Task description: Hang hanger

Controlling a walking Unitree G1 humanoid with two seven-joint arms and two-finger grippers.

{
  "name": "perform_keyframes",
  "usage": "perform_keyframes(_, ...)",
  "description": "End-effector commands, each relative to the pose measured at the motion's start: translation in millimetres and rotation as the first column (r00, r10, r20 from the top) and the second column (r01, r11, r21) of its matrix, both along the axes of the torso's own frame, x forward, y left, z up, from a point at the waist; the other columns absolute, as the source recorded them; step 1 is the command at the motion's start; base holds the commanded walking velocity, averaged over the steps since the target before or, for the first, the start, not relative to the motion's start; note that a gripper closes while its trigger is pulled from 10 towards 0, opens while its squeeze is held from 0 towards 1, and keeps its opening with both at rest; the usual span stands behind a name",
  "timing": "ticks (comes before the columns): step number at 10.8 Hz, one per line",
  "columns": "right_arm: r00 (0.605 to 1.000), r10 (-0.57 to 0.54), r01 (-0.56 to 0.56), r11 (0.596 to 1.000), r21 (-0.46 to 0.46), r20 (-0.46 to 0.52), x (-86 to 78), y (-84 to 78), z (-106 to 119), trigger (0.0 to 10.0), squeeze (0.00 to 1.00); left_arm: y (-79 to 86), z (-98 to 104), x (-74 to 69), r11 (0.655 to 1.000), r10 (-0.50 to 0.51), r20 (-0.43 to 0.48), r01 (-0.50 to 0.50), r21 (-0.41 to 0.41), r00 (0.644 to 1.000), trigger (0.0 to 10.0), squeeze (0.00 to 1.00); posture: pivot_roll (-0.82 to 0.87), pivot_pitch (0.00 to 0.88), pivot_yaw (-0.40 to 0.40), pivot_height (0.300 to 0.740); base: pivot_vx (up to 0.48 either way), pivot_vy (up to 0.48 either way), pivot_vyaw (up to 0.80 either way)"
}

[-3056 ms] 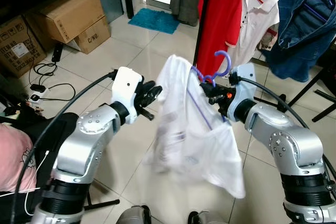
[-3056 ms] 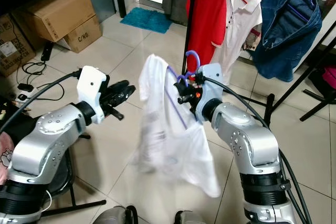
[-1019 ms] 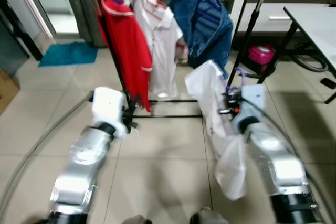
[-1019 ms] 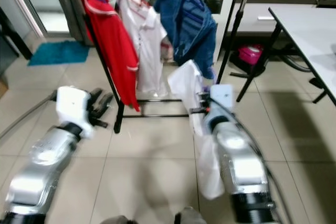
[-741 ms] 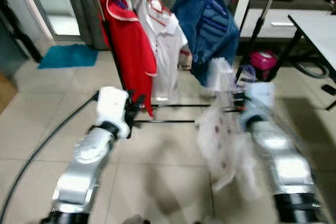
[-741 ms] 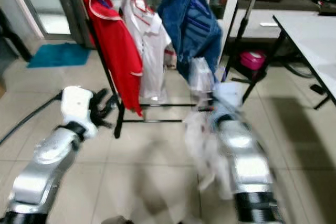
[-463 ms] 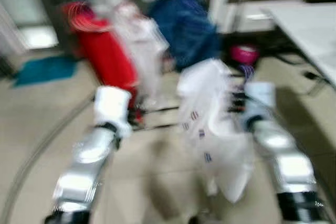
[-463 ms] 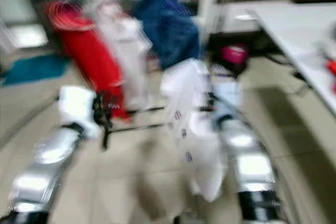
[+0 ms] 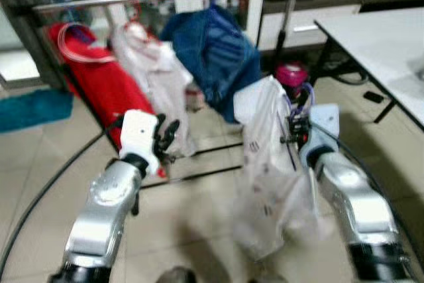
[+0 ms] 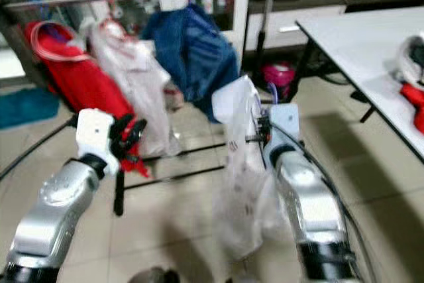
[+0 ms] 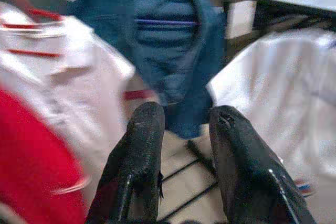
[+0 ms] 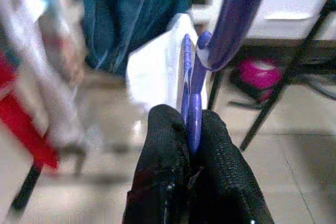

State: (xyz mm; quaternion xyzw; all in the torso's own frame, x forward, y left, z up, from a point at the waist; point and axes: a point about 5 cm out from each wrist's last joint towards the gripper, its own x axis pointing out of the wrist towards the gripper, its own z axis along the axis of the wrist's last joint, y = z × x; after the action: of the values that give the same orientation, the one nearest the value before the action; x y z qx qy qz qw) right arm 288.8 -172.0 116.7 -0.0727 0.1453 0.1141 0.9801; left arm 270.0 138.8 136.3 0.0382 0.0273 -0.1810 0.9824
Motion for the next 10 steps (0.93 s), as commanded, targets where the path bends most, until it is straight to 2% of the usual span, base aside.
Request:
perform_keyframes(1, 0.979, 0.2, -0.201, 0.979, -0.028, -0.043, -8.8, 19.0, -1, 10.0, 0.0, 4.1, 3, -0.6, 1.0, 0.007, 0.013, -0.007, 0.02, 1.0, 10.0, 0.0, -0.12, 0.064, 0.035, 0.74, 0.394, 0.0, 0.0)
perform_keyframes(2, 0.951, 0.298, -0.306, 0.946, -0.106, -0.083, -18.3, 21.9, -7, 10.0, 0.0, 5.0, 2, -1.7, 1.0, 0.003, 0.011, -0.003, 0.03, 1.0, 10.0, 0.0, -0.11, 0.058, 0.031, 0.74, 0.394, 0.0, 0.0)
perform_keyframes(4, 0.975, 0.218, -0.221, 0.968, -0.115, -0.042, -11.9, 14.9, -3, 10.0, 0.0, 7.1, 2, -2.5, 0.999, 0.007, 0.011, -0.007, 0.036, 1.0, 10.0, 0.0, -0.11, 0.054, 0.028, 0.74, 0.392, 0.0, 0.0)
perform_keyframes(6, 0.983, 0.058, -0.097, 0.968, -0.23, -0.172, -16.1, -18.7, -17, 10.0, 0.0, 5.3, 0, -4.2, 0.999, -0.009, 0.001, 0.009, 0.039, 1.0, 10.0, 0.0, -0.12, 0.048, 0.032, 0.74, 0.396, 0.0, 0.0)
perform_keyframes(7, 0.975, -0.09, 0.026, 0.955, -0.296, -0.203, -17.0, -44.2, -23, 10.0, 0.0, 4.0, -1, -5.0, 0.999, -0.023, -0.007, 0.023, 0.044, 1.0, 10.0, 0.0, -0.12, 0.049, 0.033, 0.74, 0.398, 0.0, 0.0)
perform_keyframes(8, 0.969, -0.175, 0.113, 0.942, -0.317, -0.174, -15.2, -58.4, -20, 10.0, 0.0, 3.6, -2, -5.5, 0.999, -0.03, -0.01, 0.03, 0.045, 1.0, 10.0, 0.0, -0.12, 0.051, 0.035, 0.74, 0.394, 0.0, 0.0)
perform_keyframes(9, 0.959, -0.284, 0.279, 0.944, -0.175, -0.007, -0.7, -68.8, 3, 10.0, 0.0, 3.3, -2, -6.1, 0.998, -0.036, -0.013, 0.036, 0.046, 0.999, 10.0, 0.0, -0.12, 0.054, 0.037, 0.74, 0.394, 0.0, 0.0)
perform_keyframes(10, 0.958, -0.282, 0.286, 0.951, -0.118, 0.053, 5.4, -67.7, 15, 10.0, 0.0, 3.2, -2, -6.2, 0.998, -0.038, -0.013, 0.038, 0.047, 0.999, 10.0, 0.0, -0.11, 0.054, 0.038, 0.74, 0.394, 0.0, 0.0)
